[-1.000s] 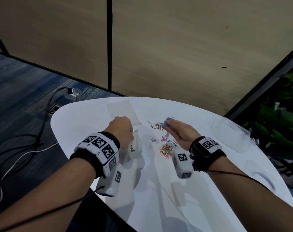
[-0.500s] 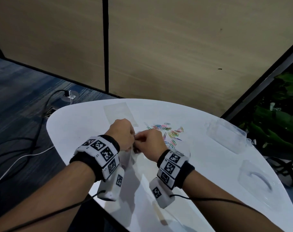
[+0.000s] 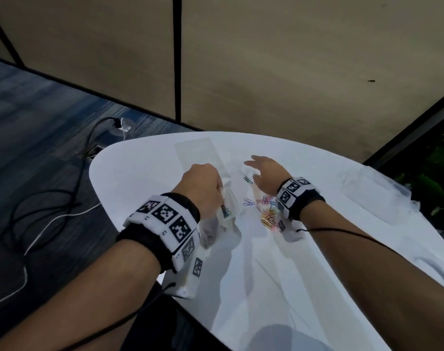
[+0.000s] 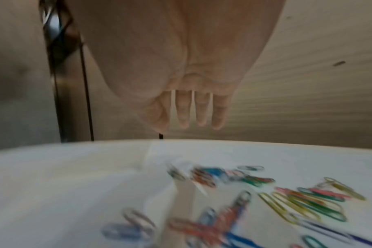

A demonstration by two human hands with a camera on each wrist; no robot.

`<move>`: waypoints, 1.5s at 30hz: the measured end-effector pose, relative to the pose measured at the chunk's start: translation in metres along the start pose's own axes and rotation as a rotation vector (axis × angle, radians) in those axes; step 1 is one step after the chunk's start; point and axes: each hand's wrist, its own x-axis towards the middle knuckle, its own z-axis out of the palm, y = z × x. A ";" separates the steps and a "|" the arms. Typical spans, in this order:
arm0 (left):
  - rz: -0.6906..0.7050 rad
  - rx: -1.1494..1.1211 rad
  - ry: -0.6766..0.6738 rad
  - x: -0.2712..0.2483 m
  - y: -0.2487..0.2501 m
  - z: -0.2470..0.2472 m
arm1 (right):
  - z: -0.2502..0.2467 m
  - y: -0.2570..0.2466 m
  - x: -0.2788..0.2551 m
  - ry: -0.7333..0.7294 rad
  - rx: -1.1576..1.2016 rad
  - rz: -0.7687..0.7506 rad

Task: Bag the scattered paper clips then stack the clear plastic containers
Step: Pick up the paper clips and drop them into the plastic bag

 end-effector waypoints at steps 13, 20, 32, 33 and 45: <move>0.009 0.103 -0.036 0.002 0.005 0.000 | 0.043 0.035 0.008 -0.009 -0.299 0.117; -0.009 0.099 -0.048 0.001 0.010 -0.001 | 0.018 0.054 -0.022 0.104 0.382 0.499; -0.038 0.013 -0.039 0.003 0.020 0.010 | -0.050 -0.034 -0.099 -0.236 1.706 0.358; -0.035 0.010 -0.032 0.003 0.021 0.012 | -0.044 -0.044 -0.103 -0.236 1.671 0.346; -0.033 -0.007 -0.027 0.004 0.024 0.016 | -0.034 -0.067 -0.106 -0.054 0.670 -0.135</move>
